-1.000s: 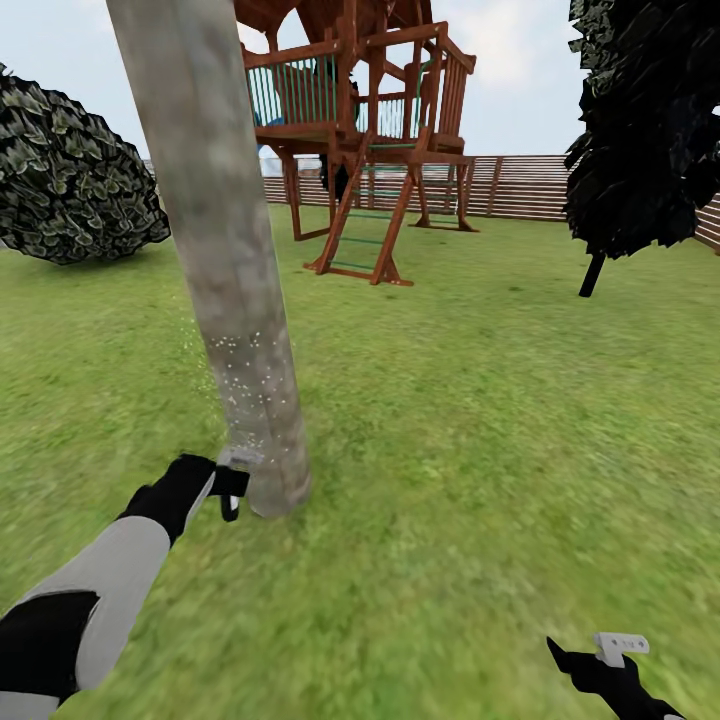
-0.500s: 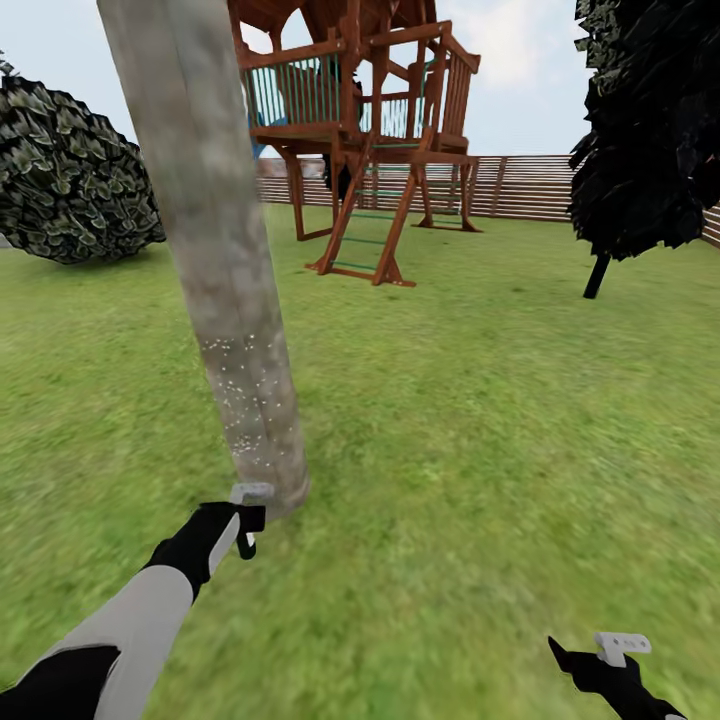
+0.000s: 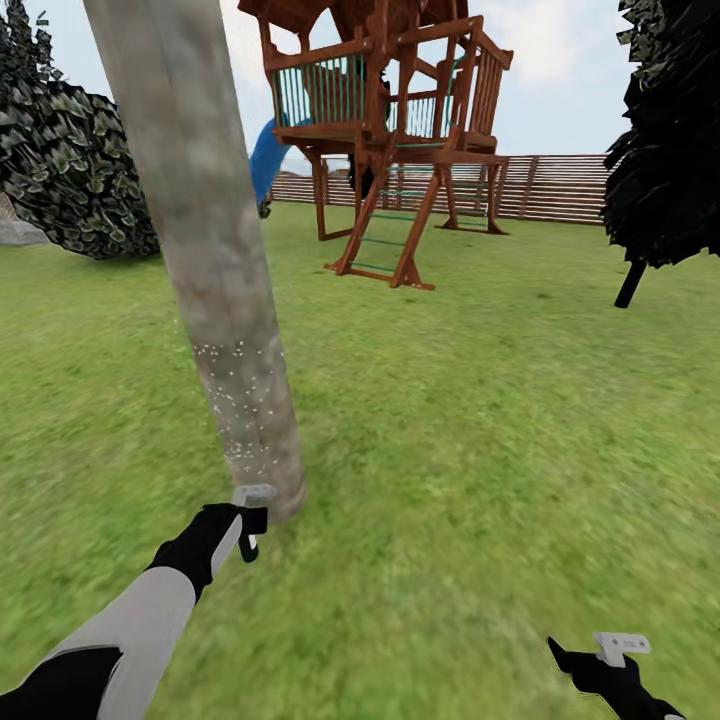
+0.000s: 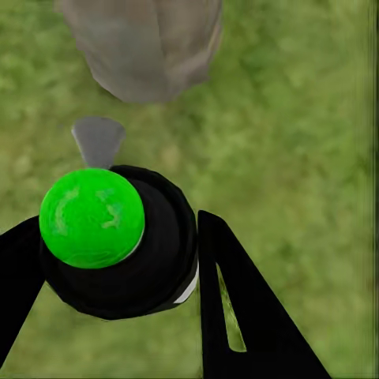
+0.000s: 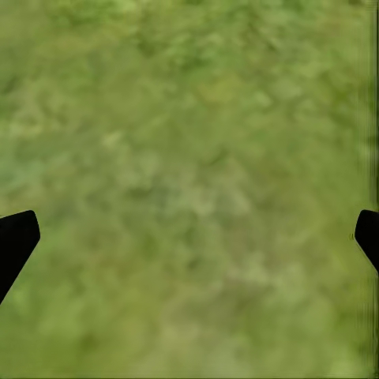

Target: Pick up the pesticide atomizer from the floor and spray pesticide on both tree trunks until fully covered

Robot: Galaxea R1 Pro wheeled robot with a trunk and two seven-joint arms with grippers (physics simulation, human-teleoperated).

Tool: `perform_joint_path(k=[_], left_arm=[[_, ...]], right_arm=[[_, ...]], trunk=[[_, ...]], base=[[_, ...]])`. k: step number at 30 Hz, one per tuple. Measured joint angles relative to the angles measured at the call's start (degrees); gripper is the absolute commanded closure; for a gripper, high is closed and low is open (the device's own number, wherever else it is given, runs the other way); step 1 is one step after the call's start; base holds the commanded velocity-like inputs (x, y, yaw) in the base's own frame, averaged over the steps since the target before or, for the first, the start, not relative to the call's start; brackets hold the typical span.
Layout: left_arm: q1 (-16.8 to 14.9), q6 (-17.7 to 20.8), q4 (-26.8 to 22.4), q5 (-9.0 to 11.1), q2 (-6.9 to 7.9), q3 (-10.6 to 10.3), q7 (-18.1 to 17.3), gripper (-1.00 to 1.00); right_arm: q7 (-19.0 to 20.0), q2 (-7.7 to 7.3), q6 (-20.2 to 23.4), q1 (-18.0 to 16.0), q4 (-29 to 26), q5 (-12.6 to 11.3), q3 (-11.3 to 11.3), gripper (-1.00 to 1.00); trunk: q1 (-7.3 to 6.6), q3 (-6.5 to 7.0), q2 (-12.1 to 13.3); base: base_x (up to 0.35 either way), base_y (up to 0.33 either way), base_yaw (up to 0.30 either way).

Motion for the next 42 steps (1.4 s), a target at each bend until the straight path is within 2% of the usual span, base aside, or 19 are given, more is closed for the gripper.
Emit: perform_joint_path(k=[6,18,26,42], left_arm=[[0.0,0.0,0.1,0.0,0.00,0.0,0.0,1.00],[0.0,0.0,0.5,0.0,0.00,0.0,-0.1,1.00],[0.0,0.0,0.4,-0.2,0.07,0.0,0.0,1.00],[0.0,0.0,0.6,0.0,0.08,0.1,0.0,1.00]], right_arm=[[0.0,0.04,0.0,0.0,0.0,0.0,0.0,-1.00],[0.0,0.05,0.0,0.0,0.1,0.0,0.0,-1.00],[0.1,0.05,0.0,0.0,0.1,0.0,0.0,-1.00],[0.1,0.05,0.0,0.0,0.2,0.1,0.1,-1.00]], trunk=[[0.00,0.00,0.0],[0.00,0.00,0.0],[0.00,0.00,0.0],[0.00,0.00,0.0]], base=[[0.118,-0.258,0.048],[0.096,-0.265,0.270],[0.038,-0.270,0.066],[0.167,-0.245,0.274]])
